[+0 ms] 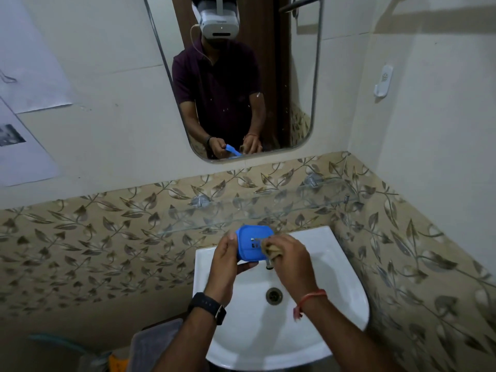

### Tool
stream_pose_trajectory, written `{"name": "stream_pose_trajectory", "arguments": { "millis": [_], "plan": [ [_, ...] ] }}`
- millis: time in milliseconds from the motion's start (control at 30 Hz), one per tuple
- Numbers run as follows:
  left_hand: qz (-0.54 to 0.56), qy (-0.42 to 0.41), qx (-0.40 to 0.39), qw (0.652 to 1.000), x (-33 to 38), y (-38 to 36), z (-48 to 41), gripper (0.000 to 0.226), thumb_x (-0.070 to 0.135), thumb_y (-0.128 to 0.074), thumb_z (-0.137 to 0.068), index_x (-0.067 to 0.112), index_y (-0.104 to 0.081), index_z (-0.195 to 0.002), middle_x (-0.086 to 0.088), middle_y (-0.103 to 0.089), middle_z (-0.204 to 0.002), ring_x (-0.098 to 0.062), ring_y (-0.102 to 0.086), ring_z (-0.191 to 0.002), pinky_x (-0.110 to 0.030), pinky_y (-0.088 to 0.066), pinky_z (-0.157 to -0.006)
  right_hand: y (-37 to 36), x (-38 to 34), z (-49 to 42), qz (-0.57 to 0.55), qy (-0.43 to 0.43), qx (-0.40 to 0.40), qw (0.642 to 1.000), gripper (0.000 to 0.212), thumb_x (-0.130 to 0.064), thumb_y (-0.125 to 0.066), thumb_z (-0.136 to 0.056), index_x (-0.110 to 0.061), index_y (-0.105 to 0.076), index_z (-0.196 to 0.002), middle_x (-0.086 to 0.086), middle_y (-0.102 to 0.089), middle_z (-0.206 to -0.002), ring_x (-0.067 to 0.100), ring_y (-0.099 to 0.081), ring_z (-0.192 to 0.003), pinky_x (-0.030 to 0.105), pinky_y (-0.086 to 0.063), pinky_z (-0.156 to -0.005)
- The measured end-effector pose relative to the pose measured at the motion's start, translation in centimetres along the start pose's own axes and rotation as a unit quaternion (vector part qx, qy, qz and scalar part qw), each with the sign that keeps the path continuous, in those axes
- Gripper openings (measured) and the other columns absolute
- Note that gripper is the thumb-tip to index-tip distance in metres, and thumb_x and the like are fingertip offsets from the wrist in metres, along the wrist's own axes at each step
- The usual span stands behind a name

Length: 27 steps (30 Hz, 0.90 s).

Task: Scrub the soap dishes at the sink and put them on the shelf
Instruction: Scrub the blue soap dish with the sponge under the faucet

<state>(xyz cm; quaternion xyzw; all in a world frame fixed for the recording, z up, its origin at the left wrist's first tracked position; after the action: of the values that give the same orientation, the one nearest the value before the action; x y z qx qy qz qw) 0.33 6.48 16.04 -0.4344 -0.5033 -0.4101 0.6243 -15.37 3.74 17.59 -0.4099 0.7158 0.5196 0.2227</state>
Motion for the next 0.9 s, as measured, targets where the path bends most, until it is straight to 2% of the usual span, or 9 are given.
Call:
{"name": "stream_pose_trajectory", "arguments": {
  "millis": [100, 200, 233, 367, 467, 533, 667, 800, 900],
  "plan": [
    [-0.01, -0.002, -0.024, 1.0, 0.2, -0.8, 0.1, 0.04, 0.036, -0.038, -0.109, 0.009, -0.061, -0.126, -0.013, -0.075, -0.118, -0.034, -0.072, -0.107, -0.05, -0.062, -0.087, 0.5, -0.7, -1.4, -0.029, -0.03, 0.038, 0.998, 0.05, 0.02, -0.054, -0.072, -0.007, -0.077, -0.107, 0.012, -0.073, -0.108, 0.027, -0.068, -0.099, 0.038, -0.057, -0.091],
    [-0.011, 0.002, -0.018, 1.0, 0.0, -1.6, 0.1, 0.039, 0.038, -0.038, -0.109, 0.01, -0.063, -0.12, -0.015, -0.074, -0.115, -0.029, -0.072, -0.103, -0.04, -0.062, -0.075, -0.2, -3.8, -0.4, -0.042, 0.064, 0.029, 0.997, 0.054, 0.018, -0.055, -0.068, -0.01, -0.078, -0.108, 0.009, -0.075, -0.111, 0.02, -0.066, -0.104, 0.013, -0.044, -0.103],
    [-0.008, 0.001, -0.008, 1.0, 0.0, -1.6, 0.1, 0.039, 0.038, -0.038, -0.109, 0.01, -0.063, -0.118, -0.015, -0.074, -0.114, -0.027, -0.072, -0.102, -0.036, -0.061, -0.073, -0.5, -4.2, 0.3, -0.04, 0.097, 0.013, 0.994, 0.055, 0.017, -0.057, -0.066, -0.011, -0.078, -0.108, 0.008, -0.075, -0.112, 0.019, -0.065, -0.106, 0.01, -0.038, -0.105],
    [0.019, -0.022, 0.036, 0.999, 0.7, -0.5, -0.3, 0.039, 0.037, -0.039, -0.108, 0.008, -0.063, -0.116, -0.015, -0.073, -0.115, -0.029, -0.071, -0.1, -0.038, -0.062, -0.074, 0.3, -2.3, 1.6, -0.011, 0.158, -0.027, 0.987, 0.051, 0.02, -0.066, -0.065, -0.01, -0.079, -0.103, 0.006, -0.075, -0.115, 0.022, -0.067, -0.109, 0.034, -0.049, -0.103],
    [0.016, -0.034, 0.02, 0.999, 1.4, -0.8, -0.1, 0.038, 0.034, -0.039, -0.108, 0.007, -0.062, -0.123, -0.016, -0.071, -0.121, -0.035, -0.071, -0.108, -0.049, -0.062, -0.085, 1.8, -0.2, -0.4, -0.045, 0.035, 0.033, 0.998, 0.045, 0.022, -0.062, -0.072, -0.005, -0.078, -0.104, 0.012, -0.074, -0.111, 0.019, -0.065, -0.102, 0.039, -0.056, -0.096],
    [0.004, -0.027, 0.002, 1.0, 1.3, -1.7, 0.2, 0.04, 0.035, -0.038, -0.108, 0.008, -0.061, -0.126, -0.018, -0.07, -0.123, -0.038, -0.069, -0.111, -0.054, -0.06, -0.089, 2.2, -0.8, -1.7, -0.076, -0.009, 0.078, 0.994, 0.044, 0.02, -0.059, -0.076, -0.003, -0.076, -0.109, 0.014, -0.073, -0.111, 0.019, -0.066, -0.099, 0.04, -0.058, -0.093],
    [0.019, -0.027, 0.02, 0.999, 1.4, -2.6, 0.2, 0.039, 0.035, -0.037, -0.109, 0.009, -0.063, -0.121, -0.019, -0.07, -0.121, -0.037, -0.068, -0.112, -0.043, -0.062, -0.081, 0.7, -4.6, -0.9, -0.063, 0.107, 0.045, 0.991, 0.047, 0.015, -0.059, -0.075, -0.007, -0.076, -0.112, 0.011, -0.075, -0.114, 0.019, -0.067, -0.107, 0.018, -0.047, -0.102],
    [0.06, -0.045, 0.065, 0.995, 1.7, -1.1, -0.1, 0.038, 0.035, -0.038, -0.109, 0.012, -0.066, -0.117, -0.015, -0.075, -0.114, -0.032, -0.071, -0.104, -0.038, -0.063, -0.076, 0.8, -3.2, 1.1, -0.015, 0.225, 0.0, 0.974, 0.047, 0.017, -0.067, -0.069, -0.006, -0.078, -0.109, 0.009, -0.075, -0.114, 0.024, -0.068, -0.106, 0.035, -0.053, -0.1],
    [0.055, -0.065, 0.056, 0.995, 1.8, -0.6, 0.1, 0.041, 0.038, -0.036, -0.109, 0.015, -0.066, -0.124, -0.013, -0.076, -0.114, -0.031, -0.074, -0.104, -0.038, -0.063, -0.077, 1.5, -1.3, 0.0, 0.009, 0.161, 0.011, 0.987, 0.048, 0.022, -0.069, -0.064, -0.004, -0.078, -0.103, 0.013, -0.075, -0.109, 0.031, -0.07, -0.104, 0.041, -0.057, -0.095]
  ]
}}
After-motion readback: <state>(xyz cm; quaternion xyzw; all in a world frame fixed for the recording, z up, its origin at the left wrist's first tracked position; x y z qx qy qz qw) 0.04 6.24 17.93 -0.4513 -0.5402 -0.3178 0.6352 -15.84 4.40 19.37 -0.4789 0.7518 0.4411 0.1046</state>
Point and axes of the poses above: each hand's wrist, its own z-axis away from the middle knuckle, its own y-axis out of the back of the hand, x = y × z, the point moved 4 cm from there along -z, towards the middle knuckle
